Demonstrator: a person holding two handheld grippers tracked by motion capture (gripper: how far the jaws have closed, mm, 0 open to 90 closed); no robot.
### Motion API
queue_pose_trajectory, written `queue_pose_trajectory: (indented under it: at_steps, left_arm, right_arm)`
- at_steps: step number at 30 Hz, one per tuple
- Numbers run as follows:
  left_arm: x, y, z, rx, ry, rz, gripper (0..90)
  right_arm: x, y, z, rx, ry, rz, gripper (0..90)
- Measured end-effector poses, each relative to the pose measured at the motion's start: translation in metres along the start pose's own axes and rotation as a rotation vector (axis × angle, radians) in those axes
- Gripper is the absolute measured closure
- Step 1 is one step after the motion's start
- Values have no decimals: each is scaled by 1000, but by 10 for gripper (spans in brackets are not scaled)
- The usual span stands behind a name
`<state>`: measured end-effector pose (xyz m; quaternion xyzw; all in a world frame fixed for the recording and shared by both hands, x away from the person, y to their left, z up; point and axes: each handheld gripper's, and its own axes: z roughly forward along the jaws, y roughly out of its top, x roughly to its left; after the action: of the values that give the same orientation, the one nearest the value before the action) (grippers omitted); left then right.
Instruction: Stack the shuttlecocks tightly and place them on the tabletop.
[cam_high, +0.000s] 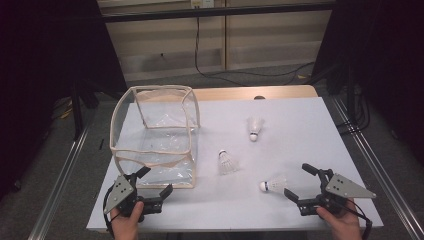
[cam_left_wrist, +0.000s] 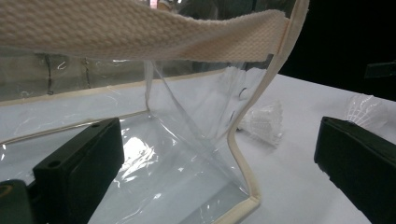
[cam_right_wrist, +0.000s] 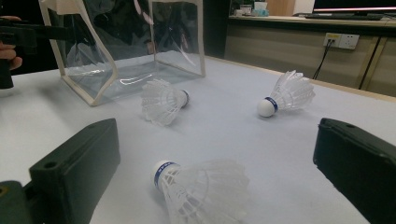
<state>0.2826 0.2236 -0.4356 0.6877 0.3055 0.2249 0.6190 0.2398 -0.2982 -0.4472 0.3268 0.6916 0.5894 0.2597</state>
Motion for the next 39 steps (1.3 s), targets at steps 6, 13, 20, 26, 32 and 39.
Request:
queue_pose_trajectory:
  at_steps: [6,13,20,26,32,39]
  left_arm:
    - [-4,0,2,3,-14,0,16]
    - [-7,1,4,5,-29,3,16]
    - [-11,1,7,1,-55,10,16]
    - [-16,2,11,8,-75,7,16]
    - [-22,3,16,10,-96,14,16]
    - [-27,4,20,12,-117,17,14]
  right_arm:
    - [0,0,-1,-1,-1,-2,1]
    - [0,0,-1,0,-1,1,1]
    - [0,0,0,-3,2,-6,2]
    - [0,0,0,-1,2,-9,3]
    - [0,1,0,-1,2,-8,3]
    - [0,1,0,3,3,-13,3]
